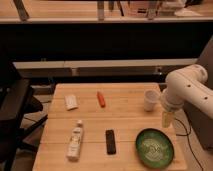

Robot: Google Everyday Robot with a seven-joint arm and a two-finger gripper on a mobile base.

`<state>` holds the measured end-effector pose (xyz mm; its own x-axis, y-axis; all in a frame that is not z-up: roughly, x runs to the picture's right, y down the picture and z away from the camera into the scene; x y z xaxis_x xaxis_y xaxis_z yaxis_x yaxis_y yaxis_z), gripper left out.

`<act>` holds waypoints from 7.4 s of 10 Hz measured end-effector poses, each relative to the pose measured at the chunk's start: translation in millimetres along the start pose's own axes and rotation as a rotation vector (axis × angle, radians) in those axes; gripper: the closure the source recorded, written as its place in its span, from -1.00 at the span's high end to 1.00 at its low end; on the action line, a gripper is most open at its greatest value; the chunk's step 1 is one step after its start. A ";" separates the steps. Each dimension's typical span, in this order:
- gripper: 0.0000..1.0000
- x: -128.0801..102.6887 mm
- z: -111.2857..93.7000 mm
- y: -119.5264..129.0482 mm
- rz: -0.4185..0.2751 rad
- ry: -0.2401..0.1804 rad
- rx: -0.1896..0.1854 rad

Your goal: Move the arm in a circular motion

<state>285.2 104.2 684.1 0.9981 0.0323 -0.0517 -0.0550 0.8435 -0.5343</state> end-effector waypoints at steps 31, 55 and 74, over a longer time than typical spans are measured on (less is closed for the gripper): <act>0.60 -55.4 15.9 -38.4 -0.199 0.029 0.010; 0.60 -47.1 33.5 -56.5 -0.313 -0.014 0.039; -0.95 -87.2 43.1 -84.1 -0.418 -0.018 0.020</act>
<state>204.0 53.6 770.0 0.9346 -0.3060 0.1812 0.3556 0.7964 -0.4892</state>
